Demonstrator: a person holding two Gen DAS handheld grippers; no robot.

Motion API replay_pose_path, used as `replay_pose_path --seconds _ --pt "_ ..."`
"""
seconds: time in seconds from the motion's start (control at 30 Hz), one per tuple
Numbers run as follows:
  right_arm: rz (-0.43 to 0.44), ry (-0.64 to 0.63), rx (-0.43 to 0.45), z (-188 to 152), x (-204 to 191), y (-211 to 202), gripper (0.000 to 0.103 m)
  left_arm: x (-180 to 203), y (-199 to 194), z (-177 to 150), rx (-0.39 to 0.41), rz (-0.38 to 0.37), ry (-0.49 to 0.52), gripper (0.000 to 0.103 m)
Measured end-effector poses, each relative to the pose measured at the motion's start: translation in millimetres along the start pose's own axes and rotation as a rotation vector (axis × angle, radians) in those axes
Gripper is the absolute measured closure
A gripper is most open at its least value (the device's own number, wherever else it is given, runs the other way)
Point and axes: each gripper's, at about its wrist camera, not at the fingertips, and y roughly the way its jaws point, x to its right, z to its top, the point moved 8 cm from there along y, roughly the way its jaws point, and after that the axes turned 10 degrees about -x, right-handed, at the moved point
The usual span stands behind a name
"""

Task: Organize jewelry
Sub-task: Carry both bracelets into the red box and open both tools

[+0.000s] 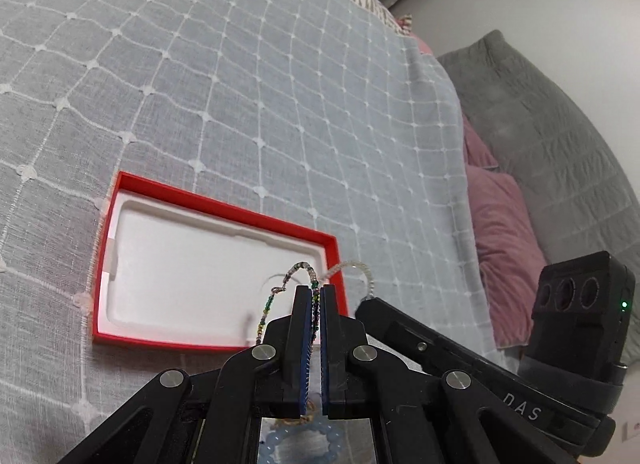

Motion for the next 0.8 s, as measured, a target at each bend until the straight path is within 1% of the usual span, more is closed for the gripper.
replay_pose_path --seconds 0.1,0.23,0.33,0.4,0.5,0.57,0.73,0.8 --pt "-0.027 -0.005 -0.013 2 5 7 0.095 -10 7 4 -0.007 -0.004 -0.017 0.103" --pt "-0.053 -0.008 -0.025 5 8 18 0.095 -24 8 10 0.009 0.034 -0.029 0.103" --pt "-0.053 -0.010 -0.041 4 6 26 0.095 -32 8 11 0.015 0.073 -0.028 0.103" --pt "-0.066 -0.020 -0.041 4 5 29 0.095 -38 10 11 0.011 0.114 -0.019 0.103" --pt "-0.074 -0.023 -0.040 3 3 31 0.094 -44 11 12 0.021 0.200 0.011 0.103" --pt "-0.074 -0.029 -0.041 2 2 32 0.094 -49 9 13 0.035 0.241 0.022 0.103" --pt "-0.094 -0.029 -0.037 1 3 32 0.094 -52 4 15 0.056 0.260 0.031 0.103" --pt "-0.096 -0.026 -0.030 1 4 30 0.094 -52 0 16 0.071 0.276 0.038 0.091"
